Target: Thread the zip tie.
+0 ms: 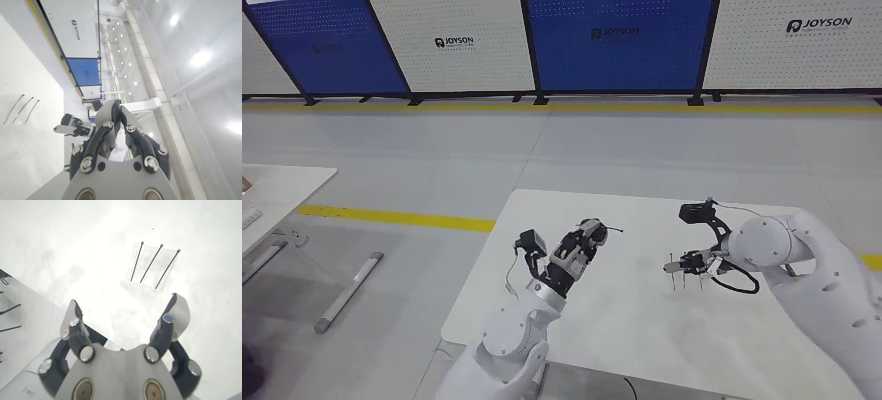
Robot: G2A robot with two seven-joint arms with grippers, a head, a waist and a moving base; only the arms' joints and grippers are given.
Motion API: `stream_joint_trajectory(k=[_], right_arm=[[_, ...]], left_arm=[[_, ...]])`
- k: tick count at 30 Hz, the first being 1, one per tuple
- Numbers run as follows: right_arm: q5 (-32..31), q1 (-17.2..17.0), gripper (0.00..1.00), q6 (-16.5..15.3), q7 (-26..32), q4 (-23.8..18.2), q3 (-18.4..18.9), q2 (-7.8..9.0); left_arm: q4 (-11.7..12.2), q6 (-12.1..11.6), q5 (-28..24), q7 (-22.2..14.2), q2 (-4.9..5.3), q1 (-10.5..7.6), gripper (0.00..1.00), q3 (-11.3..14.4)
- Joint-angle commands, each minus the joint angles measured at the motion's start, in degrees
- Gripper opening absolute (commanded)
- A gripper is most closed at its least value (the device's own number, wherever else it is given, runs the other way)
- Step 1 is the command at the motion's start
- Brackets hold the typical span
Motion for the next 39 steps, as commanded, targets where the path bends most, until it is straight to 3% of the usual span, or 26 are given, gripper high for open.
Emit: stream_joint_trajectory(k=[1,5,16,19,20,23,26,30,39], right_arm=[[0.0,0.0,1.0,0.0,0.0,0.0,0.0,0.0],[0.0,0.0,1.0,0.0,0.0,0.0,0.0,0.0],[0.0,0.0,1.0,0.0,0.0,0.0,0.0,0.0],[0.0,0.0,1.0,0.0,0.0,0.0,0.0,0.0],[0.0,0.0,1.0,0.0,0.0,0.0,0.0,0.0],[0.0,0.0,1.0,0.0,0.0,0.0,0.0,0.0],[0.0,0.0,1.0,0.0,0.0,0.0,0.0,0.0],[0.0,0.0,1.0,0.0,0.0,0.0,0.0,0.0],[0.0,0.0,1.0,0.0,0.0,0.0,0.0,0.0]], left_arm=[[-2.6,0.2,0.7,0.6,0.05,1.0,0.0,0.0],[-5.5,0.1,2.4,3.4,0.02,2.13,0.0,-0.1],[-5.5,0.5,3.1,3.8,0.03,2.28,0.0,-0.1],[-2.1,2.3,8.2,7.0,-0.19,0.81,0.0,2.0],[-0.1,3.0,10.9,9.9,-0.42,-0.29,0.0,3.2],[5.3,5.0,14.7,14.0,-1.08,-3.24,0.0,6.7],[10.6,5.3,17.7,17.2,-1.63,-5.23,0.0,9.1],[15.7,4.7,20.8,17.7,-1.85,-6.04,0.0,10.3],[22.3,3.0,23.7,15.8,-2.0,-5.93,0.0,11.5]])
